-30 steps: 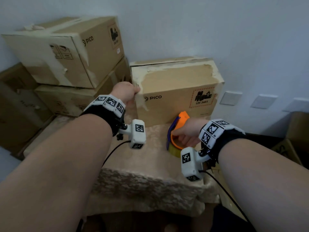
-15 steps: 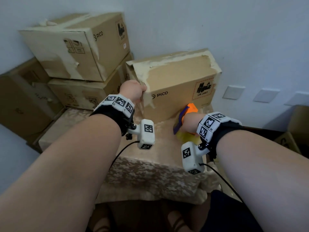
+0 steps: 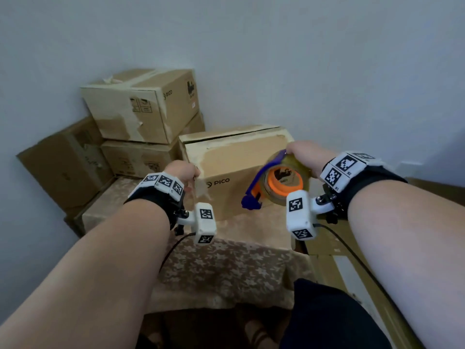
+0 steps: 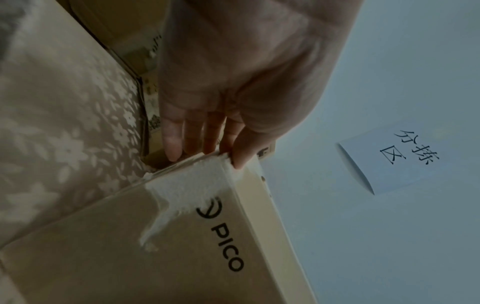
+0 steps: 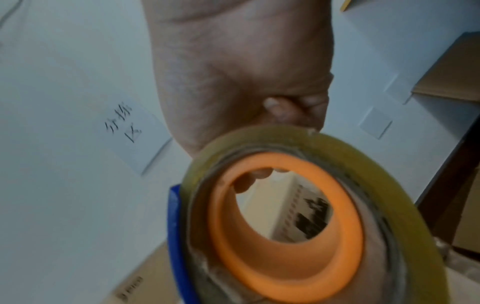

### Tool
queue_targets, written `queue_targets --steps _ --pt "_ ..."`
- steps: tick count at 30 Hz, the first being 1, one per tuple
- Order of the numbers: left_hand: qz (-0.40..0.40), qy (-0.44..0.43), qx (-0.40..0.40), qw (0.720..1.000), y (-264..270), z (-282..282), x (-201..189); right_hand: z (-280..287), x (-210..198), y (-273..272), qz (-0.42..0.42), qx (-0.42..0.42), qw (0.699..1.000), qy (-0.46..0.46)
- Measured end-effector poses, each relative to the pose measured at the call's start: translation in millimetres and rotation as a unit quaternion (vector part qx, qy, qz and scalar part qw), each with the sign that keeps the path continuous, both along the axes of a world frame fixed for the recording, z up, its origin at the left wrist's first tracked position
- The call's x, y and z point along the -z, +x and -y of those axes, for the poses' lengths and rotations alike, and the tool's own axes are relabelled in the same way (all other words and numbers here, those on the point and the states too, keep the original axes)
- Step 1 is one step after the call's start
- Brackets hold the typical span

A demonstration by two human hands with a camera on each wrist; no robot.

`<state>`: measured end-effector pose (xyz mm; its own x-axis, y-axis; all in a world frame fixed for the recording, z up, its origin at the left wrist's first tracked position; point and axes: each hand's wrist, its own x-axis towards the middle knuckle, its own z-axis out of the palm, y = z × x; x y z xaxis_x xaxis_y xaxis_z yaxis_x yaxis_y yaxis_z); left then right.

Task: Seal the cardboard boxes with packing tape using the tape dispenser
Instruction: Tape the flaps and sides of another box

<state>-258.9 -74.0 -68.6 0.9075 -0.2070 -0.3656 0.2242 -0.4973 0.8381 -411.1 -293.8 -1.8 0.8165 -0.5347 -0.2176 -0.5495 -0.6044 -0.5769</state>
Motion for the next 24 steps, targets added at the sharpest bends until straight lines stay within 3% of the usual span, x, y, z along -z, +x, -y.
queue_targets --steps 5,8,15,24 --pt "-0.014 0.029 -0.002 0.999 -23.3 -38.2 -7.6 -24.9 -27.2 -16.6 0.150 0.054 0.973 0.164" --pt "-0.029 0.046 0.009 0.998 -31.2 -64.7 -10.6 -36.3 -34.4 -22.6 0.179 0.065 0.949 0.250" --pt "-0.053 0.065 0.024 0.996 -42.9 -121.8 -11.8 -64.8 -29.6 -10.7 0.240 0.083 0.940 0.230" --pt "-0.068 0.066 0.064 0.993 -38.7 -143.3 -12.4 -107.2 -23.4 8.7 0.258 0.103 0.934 0.222"
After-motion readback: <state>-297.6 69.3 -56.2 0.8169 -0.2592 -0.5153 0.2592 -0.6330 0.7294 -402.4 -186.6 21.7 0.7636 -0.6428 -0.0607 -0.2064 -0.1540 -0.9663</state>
